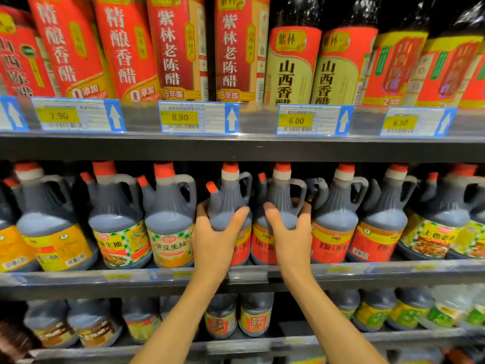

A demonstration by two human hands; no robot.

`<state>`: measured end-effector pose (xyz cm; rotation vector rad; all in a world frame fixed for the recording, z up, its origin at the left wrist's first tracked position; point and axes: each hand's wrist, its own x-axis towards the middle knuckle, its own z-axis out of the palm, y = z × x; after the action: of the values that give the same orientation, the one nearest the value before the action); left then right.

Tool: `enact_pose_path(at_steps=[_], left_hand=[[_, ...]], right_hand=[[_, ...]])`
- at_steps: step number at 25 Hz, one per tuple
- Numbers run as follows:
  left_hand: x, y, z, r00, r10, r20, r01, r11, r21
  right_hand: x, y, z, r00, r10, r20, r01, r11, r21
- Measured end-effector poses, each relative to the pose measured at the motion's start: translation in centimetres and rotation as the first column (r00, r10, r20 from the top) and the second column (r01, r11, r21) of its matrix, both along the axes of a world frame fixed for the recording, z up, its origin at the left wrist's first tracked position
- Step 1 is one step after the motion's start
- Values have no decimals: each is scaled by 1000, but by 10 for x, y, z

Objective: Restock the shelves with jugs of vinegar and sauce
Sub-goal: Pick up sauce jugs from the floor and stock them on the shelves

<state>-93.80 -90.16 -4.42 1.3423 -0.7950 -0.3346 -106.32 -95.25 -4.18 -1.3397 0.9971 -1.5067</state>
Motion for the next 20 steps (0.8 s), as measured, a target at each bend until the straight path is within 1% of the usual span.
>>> enact_pose_path(at_steps=[3,6,11,14,18,20], left_hand=[[1,6,1,998,-15,59,14,1000,7],[1,11,-4,995,-1,99,2,1000,-15],[-7,21,-6,964,71,256,-69,997,-18],[-14,29,-10,955,97,279,-96,995,-19],[-33,43,-26,937,198,289,-195,980,-41],[-38,42,-28,933,217,287,-225,974,-6]], right_hand=[[-3,1,2,999,26,-38,-26,1000,12],[-6,3,4,993,41,-108,-38,999,25],[-16,14,-3,974,43,-223,-42,999,7],[-17,18,-5,963,15,-268,-19,1000,-13],[-17,19,-9,931,-28,-364,4,998,-66],[-20,18,-10,928,-18,-372,-8,998,-68]])
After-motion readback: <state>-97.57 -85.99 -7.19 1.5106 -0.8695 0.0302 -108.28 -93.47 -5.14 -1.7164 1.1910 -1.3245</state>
